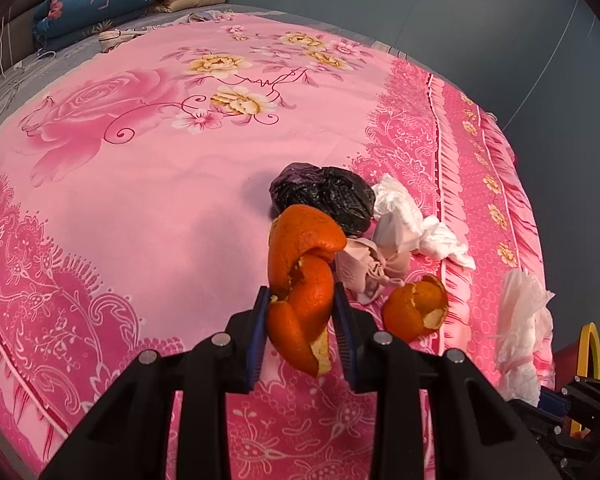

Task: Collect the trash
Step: 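Grasp the orange peel with the left gripper while the right grasps a white tissue, lift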

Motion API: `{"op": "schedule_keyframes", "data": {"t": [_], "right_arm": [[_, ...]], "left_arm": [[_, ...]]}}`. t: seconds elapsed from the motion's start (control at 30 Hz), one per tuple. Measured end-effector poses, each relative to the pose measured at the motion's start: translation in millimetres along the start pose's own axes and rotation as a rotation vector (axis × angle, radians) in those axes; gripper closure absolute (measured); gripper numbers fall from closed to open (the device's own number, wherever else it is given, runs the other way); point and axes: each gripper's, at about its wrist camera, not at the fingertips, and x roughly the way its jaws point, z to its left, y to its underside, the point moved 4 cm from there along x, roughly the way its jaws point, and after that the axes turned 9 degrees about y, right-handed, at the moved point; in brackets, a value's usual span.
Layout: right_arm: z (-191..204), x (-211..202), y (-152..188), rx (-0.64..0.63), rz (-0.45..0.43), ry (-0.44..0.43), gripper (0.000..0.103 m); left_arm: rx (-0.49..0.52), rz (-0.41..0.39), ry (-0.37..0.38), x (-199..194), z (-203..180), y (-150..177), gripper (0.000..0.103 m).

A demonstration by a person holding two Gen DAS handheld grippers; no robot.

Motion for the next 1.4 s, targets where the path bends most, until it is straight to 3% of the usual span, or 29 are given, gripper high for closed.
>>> {"op": "schedule_keyframes", "data": {"t": [1.0, 1.4], "right_arm": [[-52.8, -122.1, 18.2, 0.058, -0.184, 0.014, 0.089], [-95.7, -158.3, 30.9, 0.13, -0.245, 0.044, 0.089]], "left_arm": [[0.088, -0.092, 0.038, -75.9, -94.2, 11.8, 0.074], [0.115, -0.114, 0.104, -85.6, -149.0, 18.8, 0.074]]}}
